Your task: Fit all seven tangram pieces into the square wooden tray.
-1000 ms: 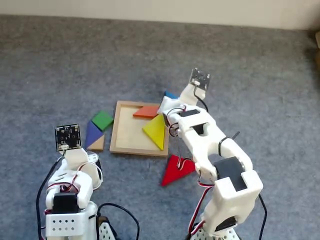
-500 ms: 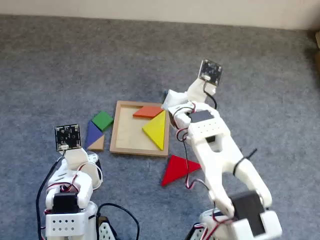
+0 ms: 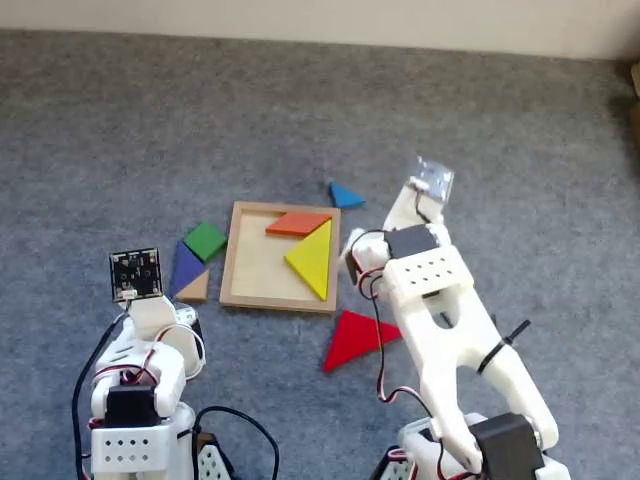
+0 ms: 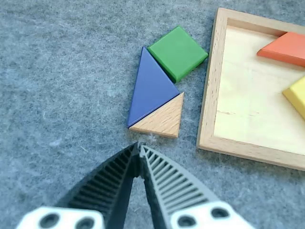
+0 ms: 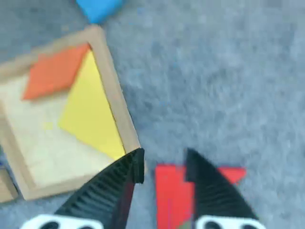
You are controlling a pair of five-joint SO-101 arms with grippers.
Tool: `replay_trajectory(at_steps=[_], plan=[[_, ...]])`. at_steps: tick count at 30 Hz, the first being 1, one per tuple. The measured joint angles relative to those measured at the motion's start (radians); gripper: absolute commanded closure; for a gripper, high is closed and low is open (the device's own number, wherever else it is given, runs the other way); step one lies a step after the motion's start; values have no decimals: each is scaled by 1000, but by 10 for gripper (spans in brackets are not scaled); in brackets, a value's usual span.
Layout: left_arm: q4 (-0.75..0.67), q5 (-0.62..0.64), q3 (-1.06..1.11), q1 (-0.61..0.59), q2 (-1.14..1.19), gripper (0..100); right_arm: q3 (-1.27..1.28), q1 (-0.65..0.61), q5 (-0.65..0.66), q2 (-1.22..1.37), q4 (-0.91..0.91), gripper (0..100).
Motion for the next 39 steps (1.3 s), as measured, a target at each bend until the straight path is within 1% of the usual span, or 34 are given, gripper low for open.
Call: replay_trajectory(at_steps=[3, 7, 15, 19, 23, 27, 31, 35, 39], plan=[[0, 0, 0, 0, 0, 995, 0, -46, -48, 0, 68, 626], [0, 0, 0, 0, 0, 995, 0, -129, -137, 0, 87, 590], [0, 0, 0, 0, 0, 995, 37, -160, -221, 5, 48, 584], [0, 0, 0, 0, 0, 995, 44, -192, -247, 100, 34, 582], [0, 0, 0, 0, 0, 995, 41, -192, -288, 245, 2, 582], [0, 0, 0, 0, 0, 995, 5, -192, -338, 327, -37, 582], [0, 0, 0, 0, 0, 995, -3, -190, -347, 361, -80, 582], [0, 0, 0, 0, 0, 995, -2, -149, -347, 368, -126, 583], [0, 0, 0, 0, 0, 995, -2, -124, -348, 368, -133, 584]])
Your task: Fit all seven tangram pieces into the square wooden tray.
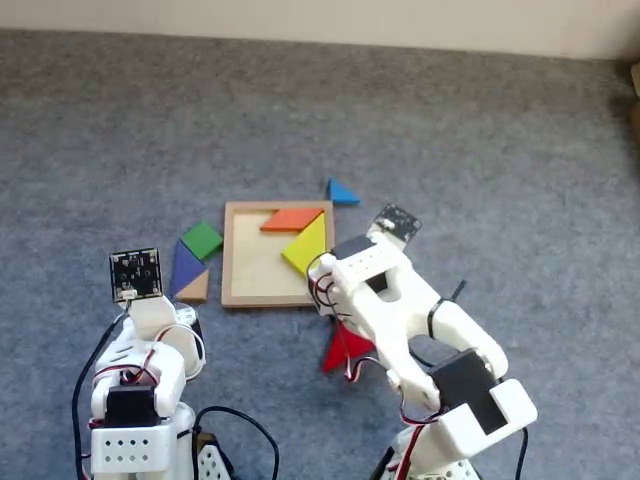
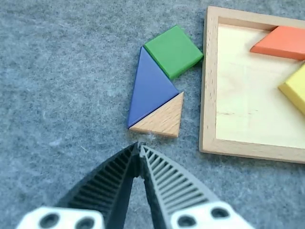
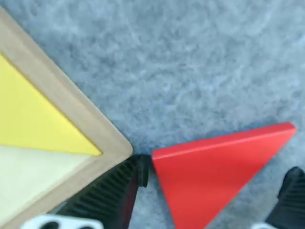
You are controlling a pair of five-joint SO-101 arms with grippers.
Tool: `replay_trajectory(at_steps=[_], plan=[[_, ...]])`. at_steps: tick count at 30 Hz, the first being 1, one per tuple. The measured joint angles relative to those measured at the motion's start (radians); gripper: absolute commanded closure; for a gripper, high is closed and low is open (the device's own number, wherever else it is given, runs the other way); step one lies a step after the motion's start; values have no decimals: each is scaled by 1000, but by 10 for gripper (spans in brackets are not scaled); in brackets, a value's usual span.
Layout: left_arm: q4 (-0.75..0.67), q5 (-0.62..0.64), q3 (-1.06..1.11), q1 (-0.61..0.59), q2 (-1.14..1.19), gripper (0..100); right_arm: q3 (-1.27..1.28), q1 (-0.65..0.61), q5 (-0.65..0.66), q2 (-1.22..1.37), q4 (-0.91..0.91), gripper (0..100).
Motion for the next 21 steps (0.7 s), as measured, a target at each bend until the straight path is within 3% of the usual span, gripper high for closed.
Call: replay_trajectory(at_steps=[21], plan=[[0, 0, 0, 0, 0, 995, 0, 5, 0, 0, 12, 585]])
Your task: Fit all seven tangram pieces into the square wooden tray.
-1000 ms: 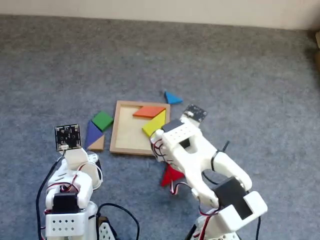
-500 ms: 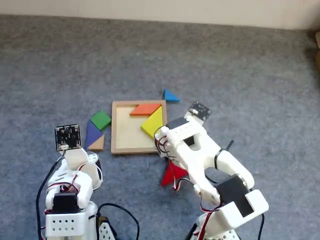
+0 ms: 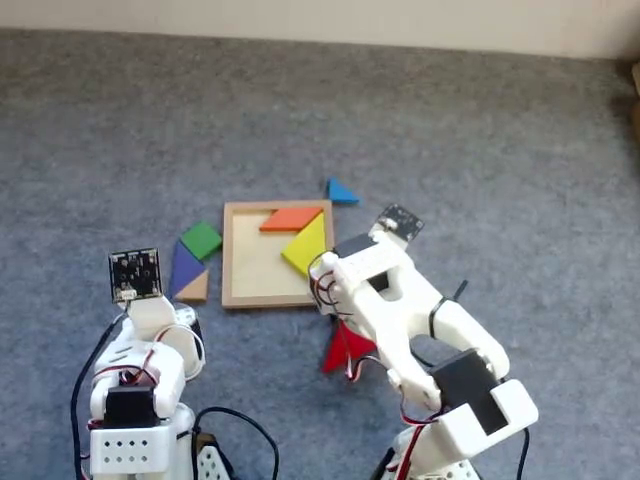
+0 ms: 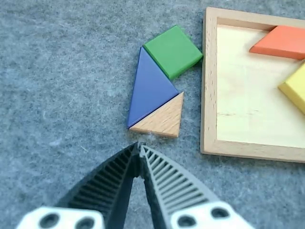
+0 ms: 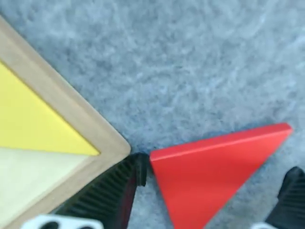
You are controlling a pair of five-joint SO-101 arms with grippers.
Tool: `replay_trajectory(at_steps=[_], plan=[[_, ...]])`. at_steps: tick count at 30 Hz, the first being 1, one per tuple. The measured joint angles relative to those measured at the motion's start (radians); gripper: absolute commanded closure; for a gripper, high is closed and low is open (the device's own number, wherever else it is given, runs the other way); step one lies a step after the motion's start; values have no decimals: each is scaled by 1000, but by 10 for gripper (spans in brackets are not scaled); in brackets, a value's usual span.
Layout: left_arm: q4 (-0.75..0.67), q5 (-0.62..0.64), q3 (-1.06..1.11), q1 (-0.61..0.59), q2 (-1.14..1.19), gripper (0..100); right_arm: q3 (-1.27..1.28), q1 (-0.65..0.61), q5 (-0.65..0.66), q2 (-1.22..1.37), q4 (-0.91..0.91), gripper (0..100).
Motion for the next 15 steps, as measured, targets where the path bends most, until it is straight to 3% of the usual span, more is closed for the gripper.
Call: replay_trajectory(at_steps=[8, 15], plan=[[0, 0, 0, 0, 0, 995, 0, 29, 0, 0, 0, 728], [0, 0, 0, 0, 0, 995, 0, 71, 0, 0, 2, 748]])
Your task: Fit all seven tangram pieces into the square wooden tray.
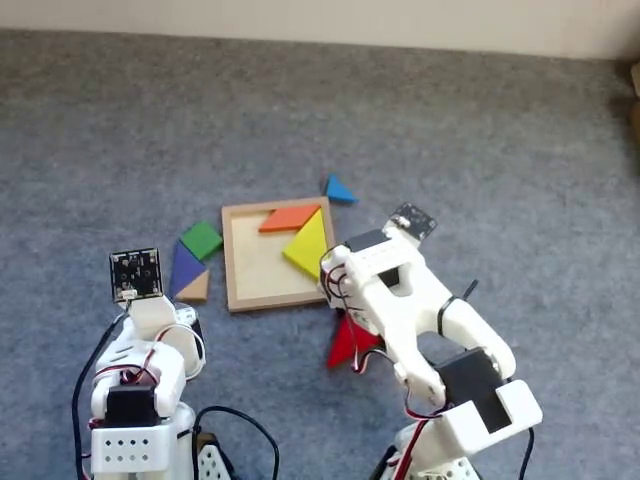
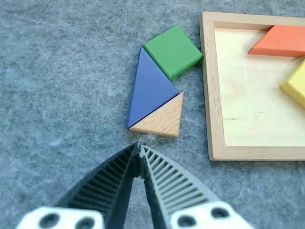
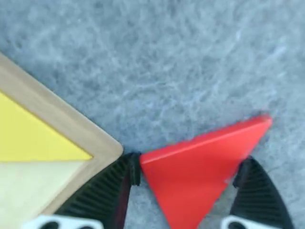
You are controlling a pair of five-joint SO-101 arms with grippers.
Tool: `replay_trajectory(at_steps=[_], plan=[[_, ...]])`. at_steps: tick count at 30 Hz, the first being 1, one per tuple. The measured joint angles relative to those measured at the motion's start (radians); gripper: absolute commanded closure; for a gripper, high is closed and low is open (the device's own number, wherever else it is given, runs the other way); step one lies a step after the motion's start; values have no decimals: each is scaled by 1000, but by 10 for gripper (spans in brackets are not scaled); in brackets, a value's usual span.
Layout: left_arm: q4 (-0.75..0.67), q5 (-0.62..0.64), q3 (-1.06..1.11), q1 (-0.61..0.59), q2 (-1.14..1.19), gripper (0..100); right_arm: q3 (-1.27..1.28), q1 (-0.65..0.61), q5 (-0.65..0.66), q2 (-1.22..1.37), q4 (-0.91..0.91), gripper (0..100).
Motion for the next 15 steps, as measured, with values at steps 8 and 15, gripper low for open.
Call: replay_trajectory(at_steps=[8, 15], plan=[[0, 0, 0, 0, 0, 995, -3, 2, 3, 0, 2, 748], [0, 0, 0, 0, 0, 995, -63, 17, 35, 2, 123, 749]])
